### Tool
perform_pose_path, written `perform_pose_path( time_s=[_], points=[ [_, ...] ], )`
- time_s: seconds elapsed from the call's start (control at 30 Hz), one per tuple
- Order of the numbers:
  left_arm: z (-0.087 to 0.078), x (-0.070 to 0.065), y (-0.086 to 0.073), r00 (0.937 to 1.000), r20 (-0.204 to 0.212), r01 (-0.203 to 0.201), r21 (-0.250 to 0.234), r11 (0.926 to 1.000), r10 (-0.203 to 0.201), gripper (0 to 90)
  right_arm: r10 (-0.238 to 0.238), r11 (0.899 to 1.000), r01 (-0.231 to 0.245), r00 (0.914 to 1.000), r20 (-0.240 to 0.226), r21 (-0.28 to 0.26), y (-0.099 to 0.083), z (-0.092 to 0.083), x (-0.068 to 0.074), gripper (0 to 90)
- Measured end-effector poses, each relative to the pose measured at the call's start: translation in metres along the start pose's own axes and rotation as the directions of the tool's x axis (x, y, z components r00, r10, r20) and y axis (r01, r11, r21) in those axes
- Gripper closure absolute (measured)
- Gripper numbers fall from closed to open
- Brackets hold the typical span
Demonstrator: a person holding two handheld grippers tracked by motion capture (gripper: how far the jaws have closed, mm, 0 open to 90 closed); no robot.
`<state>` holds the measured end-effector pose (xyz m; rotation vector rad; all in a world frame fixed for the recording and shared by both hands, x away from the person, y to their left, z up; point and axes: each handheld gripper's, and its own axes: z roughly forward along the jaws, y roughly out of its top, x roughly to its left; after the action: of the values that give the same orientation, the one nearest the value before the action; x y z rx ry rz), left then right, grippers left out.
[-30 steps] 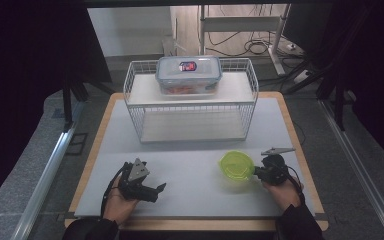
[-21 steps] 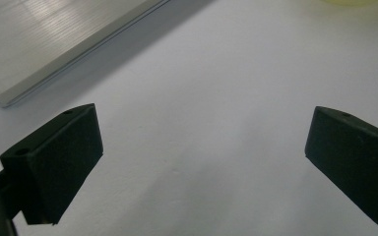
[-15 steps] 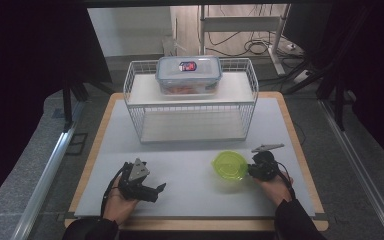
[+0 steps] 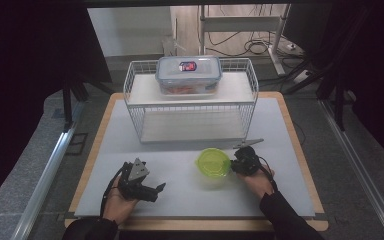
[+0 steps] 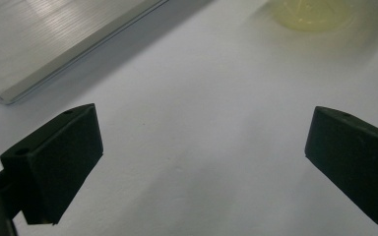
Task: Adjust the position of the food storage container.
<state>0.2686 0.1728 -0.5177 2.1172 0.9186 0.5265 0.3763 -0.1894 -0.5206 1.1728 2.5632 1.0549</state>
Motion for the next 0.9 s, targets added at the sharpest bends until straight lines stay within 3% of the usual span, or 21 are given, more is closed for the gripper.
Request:
perform_pose_path(
  time_s=[0.33, 0.43, 0.7, 0.9],
  points=[
    [0.000, 0.000, 0.000, 1.0000, -0.002, -0.001, 0.000, 1.0000, 0.001, 1.1, -0.045, 0.999, 0.045, 0.9989, -0.012, -0.010, 0.024, 0.026, 0.013, 89.6],
    [-0.001, 0.000, 0.000, 1.0000, -0.003, 0.001, -0.004, 1.0000, -0.001, 1.1, -0.078, 0.997, 0.079, 0.9965, 0.028, -0.011, 0.027, 0.025, 0.013, 89.6],
    [-0.003, 0.001, 0.000, 1.0000, -0.006, 0.003, -0.009, 1.0000, -0.003, 1.2, -0.063, 0.994, 0.067, 0.9967, 0.051, -0.081, 0.018, -0.017, 0.014, 89.6],
    [-0.003, 0.002, 0.000, 1.0000, -0.009, -0.001, -0.012, 0.9999, 0.001, 1.2, -0.059, 0.988, 0.062, 0.9981, 0.019, -0.142, 0.011, -0.046, 0.025, 89.7]
  ],
)
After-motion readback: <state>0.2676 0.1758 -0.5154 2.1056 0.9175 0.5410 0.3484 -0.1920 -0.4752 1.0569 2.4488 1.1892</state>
